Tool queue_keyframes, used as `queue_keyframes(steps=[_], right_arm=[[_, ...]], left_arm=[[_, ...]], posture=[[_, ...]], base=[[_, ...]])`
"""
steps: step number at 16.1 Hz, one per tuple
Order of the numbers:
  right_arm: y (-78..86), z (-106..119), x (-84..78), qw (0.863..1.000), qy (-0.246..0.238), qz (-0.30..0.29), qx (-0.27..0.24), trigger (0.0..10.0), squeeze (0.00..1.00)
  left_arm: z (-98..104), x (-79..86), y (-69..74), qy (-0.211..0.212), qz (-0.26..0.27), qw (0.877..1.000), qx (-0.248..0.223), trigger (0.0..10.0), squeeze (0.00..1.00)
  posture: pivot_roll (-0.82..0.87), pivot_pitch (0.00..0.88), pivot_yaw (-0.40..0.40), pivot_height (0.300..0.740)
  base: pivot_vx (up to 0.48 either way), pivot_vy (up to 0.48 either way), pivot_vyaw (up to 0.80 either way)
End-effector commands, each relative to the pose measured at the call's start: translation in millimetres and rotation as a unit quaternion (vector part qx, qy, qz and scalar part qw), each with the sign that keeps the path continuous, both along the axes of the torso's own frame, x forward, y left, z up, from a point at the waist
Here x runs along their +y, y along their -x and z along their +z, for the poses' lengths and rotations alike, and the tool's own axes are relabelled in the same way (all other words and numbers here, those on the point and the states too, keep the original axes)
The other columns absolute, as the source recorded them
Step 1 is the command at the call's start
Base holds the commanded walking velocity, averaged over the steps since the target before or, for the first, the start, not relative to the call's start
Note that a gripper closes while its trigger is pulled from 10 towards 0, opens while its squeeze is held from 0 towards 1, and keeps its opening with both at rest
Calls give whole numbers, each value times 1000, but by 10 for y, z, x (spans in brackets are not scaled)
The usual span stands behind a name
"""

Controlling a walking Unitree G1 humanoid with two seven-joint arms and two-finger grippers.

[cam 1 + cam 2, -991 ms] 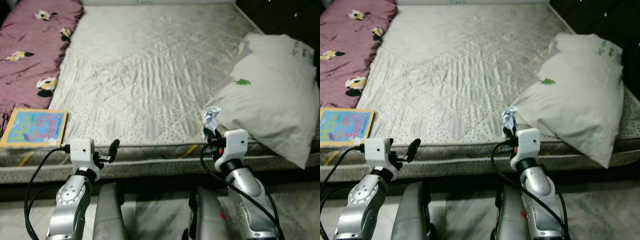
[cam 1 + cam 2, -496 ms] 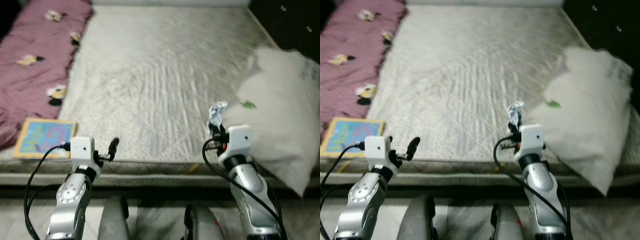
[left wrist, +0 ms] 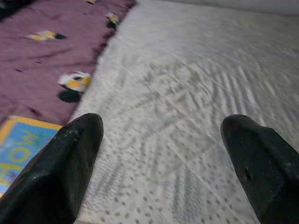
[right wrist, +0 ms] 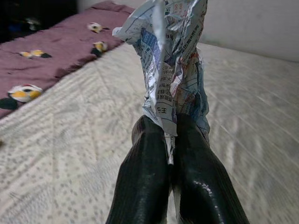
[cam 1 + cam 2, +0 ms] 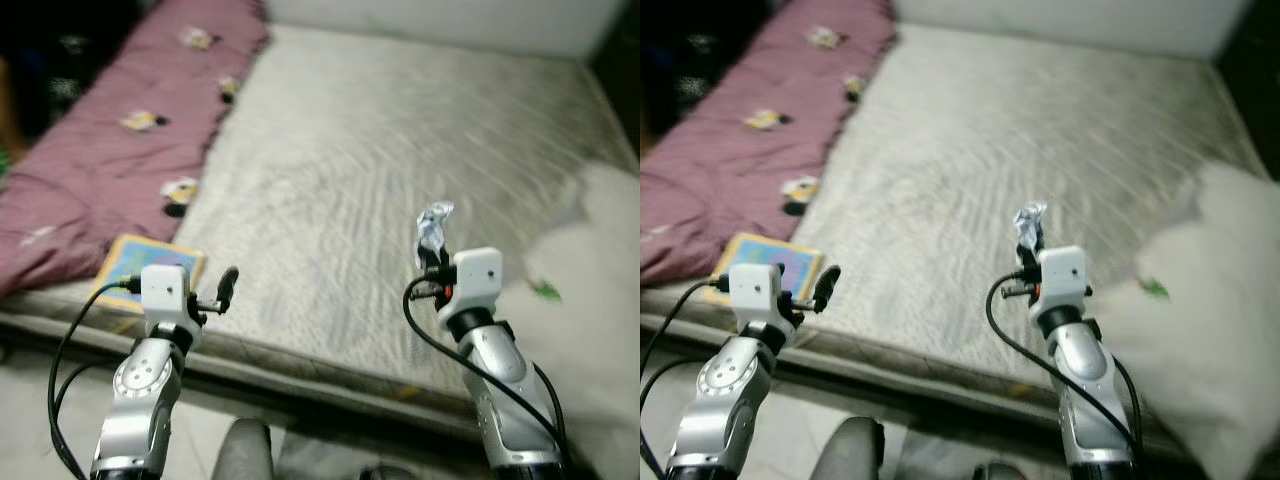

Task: Clean up the room

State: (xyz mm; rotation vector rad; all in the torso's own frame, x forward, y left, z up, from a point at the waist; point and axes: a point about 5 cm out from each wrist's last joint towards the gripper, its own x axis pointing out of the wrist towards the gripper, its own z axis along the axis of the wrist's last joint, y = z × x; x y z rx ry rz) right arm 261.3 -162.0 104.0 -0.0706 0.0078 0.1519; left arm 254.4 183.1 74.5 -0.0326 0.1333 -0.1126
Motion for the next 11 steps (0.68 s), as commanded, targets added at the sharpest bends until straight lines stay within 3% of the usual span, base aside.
queue_keyframes(steps=[1,9,11], right_arm=[[-11,-15,-33,1000,3,-12,2,10000,0],[-28,-68,-74,999,-5,-33,18,10000,0],[-24,-77,-83,999,-5,-32,20,10000,0]], left_arm=[[-51,12,18,-5,1,1000,11,10000,0],[-79,-13,-10,6,-1,1000,16,10000,0],[-86,-14,-17,11,1,1000,18,10000,0]], posture=[[-22,53,-20,740],[-27,56,-28,740],[-27,56,-28,740]], base=[[0,0,0],[0,0,0],[0,0,-641]])
